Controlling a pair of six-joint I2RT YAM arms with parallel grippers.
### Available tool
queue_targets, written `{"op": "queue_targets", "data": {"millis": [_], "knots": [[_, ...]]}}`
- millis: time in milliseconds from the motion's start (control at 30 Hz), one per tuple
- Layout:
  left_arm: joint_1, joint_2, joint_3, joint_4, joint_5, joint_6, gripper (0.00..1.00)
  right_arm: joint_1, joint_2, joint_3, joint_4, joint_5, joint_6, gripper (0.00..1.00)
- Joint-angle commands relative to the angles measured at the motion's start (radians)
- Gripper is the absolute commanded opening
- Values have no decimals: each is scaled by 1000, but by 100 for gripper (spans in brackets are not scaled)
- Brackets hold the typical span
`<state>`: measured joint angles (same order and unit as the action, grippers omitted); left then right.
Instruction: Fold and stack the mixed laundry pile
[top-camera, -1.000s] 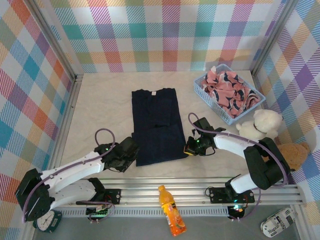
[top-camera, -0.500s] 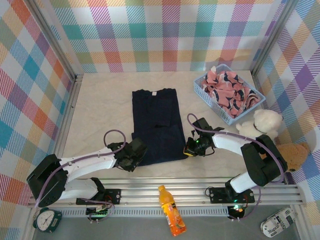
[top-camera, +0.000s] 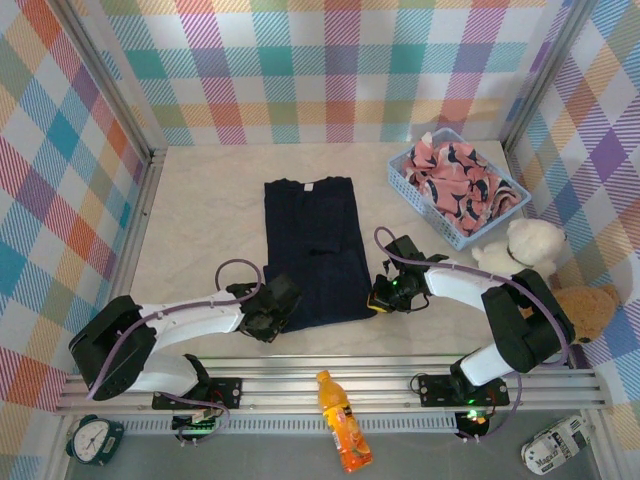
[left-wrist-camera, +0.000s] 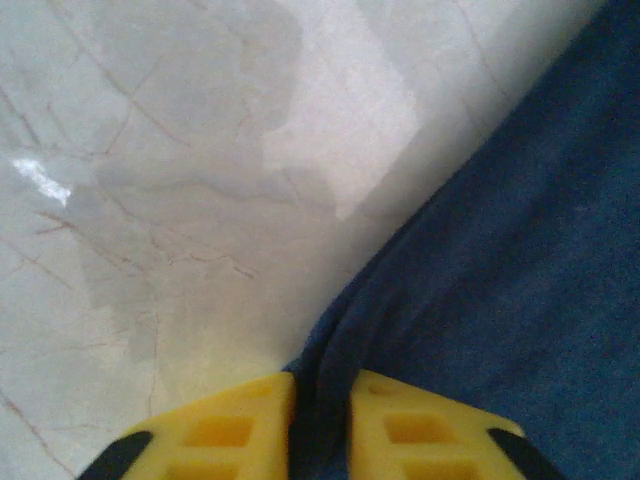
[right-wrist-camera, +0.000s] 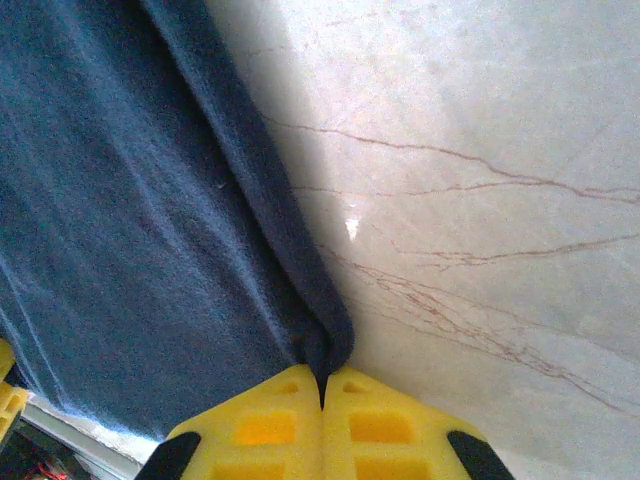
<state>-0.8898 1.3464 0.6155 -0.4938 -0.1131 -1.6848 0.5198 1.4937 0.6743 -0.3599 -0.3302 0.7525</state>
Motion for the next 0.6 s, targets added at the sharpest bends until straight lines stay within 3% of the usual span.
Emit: {"op": "queue_targets", "data": {"millis": [0,333,467,567], "knots": [[-11,27,-32,-63,-3,-2,1,5,-5,19,-32,24,-6,0],[-101,-121,46,-269,-37,3,0,19,-175,-28,-213,-14,-44,0],[-101,-200,133,-324,-142,-8,0,16,-251,68,-276,-18,-48,0],[-42,-221,201,-313,-192,32,0,7,-230,189,-292,-16,-42,0]]}}
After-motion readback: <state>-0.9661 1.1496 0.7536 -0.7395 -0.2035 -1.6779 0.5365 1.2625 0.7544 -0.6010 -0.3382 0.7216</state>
